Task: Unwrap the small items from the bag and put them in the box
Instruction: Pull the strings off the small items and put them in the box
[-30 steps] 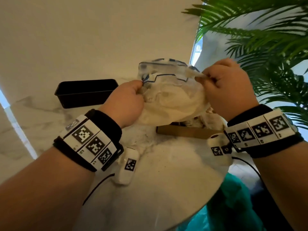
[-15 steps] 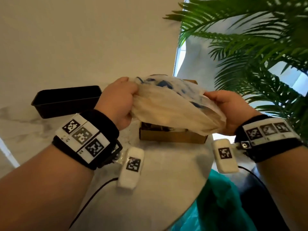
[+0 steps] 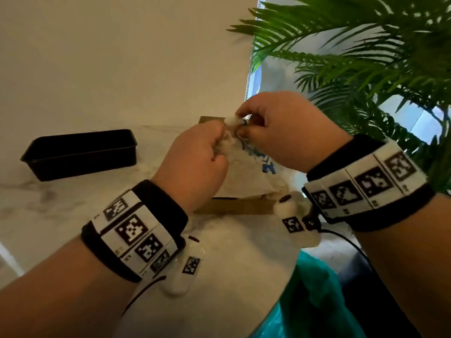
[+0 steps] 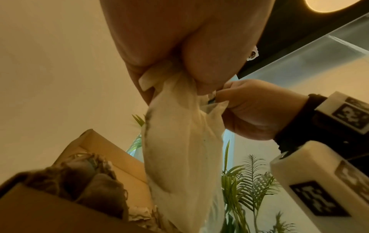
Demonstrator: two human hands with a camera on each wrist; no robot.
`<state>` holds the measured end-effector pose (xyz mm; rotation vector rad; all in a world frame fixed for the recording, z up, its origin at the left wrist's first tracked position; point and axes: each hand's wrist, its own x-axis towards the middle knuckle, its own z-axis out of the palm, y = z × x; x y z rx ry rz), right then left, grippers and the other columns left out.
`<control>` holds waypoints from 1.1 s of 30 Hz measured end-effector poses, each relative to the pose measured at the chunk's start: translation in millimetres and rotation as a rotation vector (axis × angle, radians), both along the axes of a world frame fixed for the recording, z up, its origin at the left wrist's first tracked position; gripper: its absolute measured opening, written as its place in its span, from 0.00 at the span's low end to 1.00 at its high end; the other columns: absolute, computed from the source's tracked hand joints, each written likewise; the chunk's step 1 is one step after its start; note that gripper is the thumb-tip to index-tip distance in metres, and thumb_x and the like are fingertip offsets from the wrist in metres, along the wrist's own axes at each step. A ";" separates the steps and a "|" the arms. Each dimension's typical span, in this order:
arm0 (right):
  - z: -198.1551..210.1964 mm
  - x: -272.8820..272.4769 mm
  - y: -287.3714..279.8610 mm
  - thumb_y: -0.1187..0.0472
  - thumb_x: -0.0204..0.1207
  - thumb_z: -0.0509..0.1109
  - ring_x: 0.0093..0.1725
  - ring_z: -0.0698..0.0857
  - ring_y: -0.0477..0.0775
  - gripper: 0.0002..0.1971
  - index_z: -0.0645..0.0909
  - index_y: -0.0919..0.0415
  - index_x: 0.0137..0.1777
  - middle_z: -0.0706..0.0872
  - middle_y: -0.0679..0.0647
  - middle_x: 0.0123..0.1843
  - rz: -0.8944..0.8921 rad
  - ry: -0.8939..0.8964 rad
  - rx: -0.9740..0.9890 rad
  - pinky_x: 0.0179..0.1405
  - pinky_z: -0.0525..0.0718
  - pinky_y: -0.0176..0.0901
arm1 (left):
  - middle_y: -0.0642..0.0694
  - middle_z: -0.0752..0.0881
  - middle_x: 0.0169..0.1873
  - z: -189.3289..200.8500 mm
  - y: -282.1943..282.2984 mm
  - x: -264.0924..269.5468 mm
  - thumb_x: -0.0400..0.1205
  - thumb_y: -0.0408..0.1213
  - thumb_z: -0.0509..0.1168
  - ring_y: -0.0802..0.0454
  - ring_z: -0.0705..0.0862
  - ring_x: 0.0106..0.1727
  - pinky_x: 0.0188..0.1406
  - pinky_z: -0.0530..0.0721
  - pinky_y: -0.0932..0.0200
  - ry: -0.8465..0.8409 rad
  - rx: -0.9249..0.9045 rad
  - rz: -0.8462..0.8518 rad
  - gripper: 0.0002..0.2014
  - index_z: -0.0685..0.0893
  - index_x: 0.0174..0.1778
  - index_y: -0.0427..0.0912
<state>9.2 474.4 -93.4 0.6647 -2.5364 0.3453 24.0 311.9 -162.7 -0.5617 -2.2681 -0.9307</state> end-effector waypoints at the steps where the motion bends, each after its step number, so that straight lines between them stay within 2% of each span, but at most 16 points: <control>1: -3.4 -0.6 -0.8 0.55 0.84 0.66 0.50 0.84 0.54 0.14 0.81 0.52 0.68 0.87 0.51 0.50 0.012 0.050 0.073 0.45 0.78 0.43 | 0.46 0.78 0.34 0.0 -0.7 -0.6 0.77 0.25 0.62 0.54 0.75 0.35 0.31 0.69 0.64 0.011 -0.005 -0.005 0.07 0.78 0.41 0.42; 4: -15.0 4.3 -5.7 0.61 0.81 0.61 0.43 0.82 0.60 0.14 0.77 0.51 0.65 0.81 0.53 0.43 0.137 0.088 0.207 0.39 0.79 0.51 | 0.49 0.79 0.35 0.1 2.0 0.3 0.76 0.24 0.62 0.55 0.76 0.37 0.34 0.71 0.71 0.047 -0.043 -0.041 0.07 0.80 0.44 0.39; 7: -10.0 3.7 -0.4 0.56 0.77 0.68 0.43 0.78 0.54 0.13 0.80 0.53 0.61 0.79 0.50 0.43 0.104 0.085 0.335 0.41 0.75 0.46 | 0.54 0.76 0.33 -1.1 6.5 2.5 0.77 0.24 0.61 0.62 0.77 0.38 0.34 0.70 0.75 0.018 -0.085 -0.097 0.10 0.77 0.39 0.45; 10: -4.6 2.1 3.7 0.52 0.79 0.67 0.36 0.73 0.48 0.10 0.81 0.56 0.55 0.72 0.44 0.36 0.003 0.138 0.402 0.39 0.69 0.38 | 0.55 0.76 0.33 0.0 12.4 5.0 0.77 0.24 0.60 0.65 0.77 0.39 0.36 0.71 0.74 0.039 -0.107 -0.107 0.08 0.77 0.40 0.42; 11: -4.1 3.7 5.0 0.52 0.79 0.66 0.34 0.72 0.46 0.09 0.80 0.57 0.53 0.71 0.43 0.35 -0.006 0.136 0.352 0.35 0.67 0.38 | 0.55 0.75 0.33 1.1 13.2 5.8 0.77 0.24 0.61 0.65 0.76 0.39 0.36 0.71 0.74 0.052 -0.100 -0.091 0.08 0.77 0.41 0.43; 13: -1.3 6.5 14.3 0.52 0.76 0.67 0.34 0.75 0.42 0.08 0.81 0.55 0.49 0.77 0.43 0.37 0.006 0.064 0.135 0.31 0.70 0.37 | 0.54 0.74 0.33 4.3 11.0 5.2 0.79 0.24 0.60 0.62 0.74 0.35 0.33 0.69 0.72 0.053 -0.077 -0.019 0.11 0.74 0.41 0.47; 17: -0.4 9.3 47.9 0.53 0.74 0.70 0.37 0.78 0.45 0.04 0.82 0.51 0.46 0.81 0.45 0.40 0.038 -0.093 -0.229 0.35 0.73 0.39 | 0.54 0.71 0.31 8.2 7.9 1.6 0.81 0.24 0.58 0.60 0.69 0.32 0.31 0.67 0.74 0.008 -0.057 0.089 0.20 0.65 0.34 0.55; 19: -7.1 12.7 58.5 0.53 0.70 0.69 0.48 0.76 0.45 0.03 0.79 0.49 0.41 0.79 0.48 0.48 0.074 -0.036 -0.234 0.44 0.73 0.34 | 0.52 0.72 0.31 6.0 13.6 0.0 0.81 0.24 0.58 0.59 0.70 0.32 0.30 0.68 0.72 -0.023 -0.085 0.088 0.19 0.65 0.33 0.54; 21: -11.3 20.0 63.2 0.56 0.66 0.69 0.58 0.79 0.47 0.06 0.79 0.48 0.43 0.81 0.49 0.56 0.184 -0.021 -0.226 0.54 0.76 0.30 | 0.50 0.73 0.30 3.4 19.6 -1.9 0.81 0.25 0.58 0.58 0.71 0.32 0.30 0.68 0.70 -0.064 -0.104 0.066 0.16 0.68 0.33 0.50; 22: -10.3 25.2 62.9 0.58 0.65 0.69 0.57 0.83 0.49 0.10 0.81 0.48 0.47 0.85 0.49 0.55 0.239 -0.073 -0.232 0.54 0.81 0.35 | 0.50 0.73 0.31 2.8 20.8 -4.2 0.81 0.25 0.59 0.58 0.72 0.32 0.31 0.68 0.71 -0.079 -0.103 0.056 0.15 0.70 0.34 0.49; 24: -4.0 33.8 62.0 0.58 0.63 0.69 0.45 0.87 0.47 0.17 0.87 0.46 0.52 0.89 0.47 0.46 0.274 -0.203 -0.218 0.44 0.86 0.40 | 0.47 0.76 0.32 4.2 20.5 -8.2 0.82 0.26 0.59 0.56 0.73 0.33 0.33 0.70 0.73 -0.097 -0.074 0.046 0.09 0.76 0.37 0.42; 26: 0.0 40.2 61.5 0.56 0.63 0.70 0.42 0.86 0.45 0.12 0.89 0.47 0.46 0.88 0.45 0.40 0.270 -0.154 -0.093 0.40 0.84 0.37 | 0.43 0.79 0.35 6.9 22.3 -9.7 0.82 0.26 0.60 0.54 0.75 0.35 0.34 0.71 0.72 -0.095 -0.075 0.046 0.06 0.80 0.42 0.37; 28: 6.3 48.5 70.1 0.58 0.65 0.72 0.41 0.84 0.44 0.05 0.86 0.50 0.41 0.86 0.44 0.39 0.297 -0.099 -0.061 0.40 0.82 0.33 | 0.43 0.80 0.37 10.5 25.4 -7.2 0.82 0.27 0.60 0.56 0.76 0.37 0.35 0.71 0.71 -0.119 -0.097 0.043 0.06 0.82 0.45 0.36; 30: 15.5 34.3 115.7 0.64 0.67 0.74 0.38 0.83 0.44 0.05 0.82 0.54 0.39 0.85 0.50 0.39 0.296 -0.039 -0.139 0.40 0.82 0.32 | 0.45 0.81 0.38 14.4 21.4 -7.6 0.83 0.28 0.59 0.57 0.77 0.38 0.35 0.73 0.72 -0.170 -0.073 0.042 0.07 0.83 0.46 0.37; 31: 22.2 26.4 145.1 0.65 0.68 0.77 0.35 0.83 0.48 0.07 0.81 0.56 0.39 0.85 0.53 0.38 0.217 -0.019 -0.232 0.37 0.83 0.37 | 0.42 0.83 0.40 15.9 16.8 -9.2 0.82 0.27 0.59 0.53 0.80 0.41 0.39 0.76 0.68 -0.213 -0.025 0.038 0.07 0.83 0.47 0.36; 33: 6.4 -60.1 333.9 0.55 0.71 0.84 0.31 0.84 0.50 0.11 0.84 0.53 0.46 0.88 0.50 0.36 -0.088 0.017 -0.451 0.33 0.83 0.44 | 0.31 0.86 0.49 17.0 7.4 -15.0 0.79 0.25 0.58 0.37 0.83 0.50 0.51 0.82 0.40 -0.310 0.130 0.050 0.10 0.83 0.52 0.31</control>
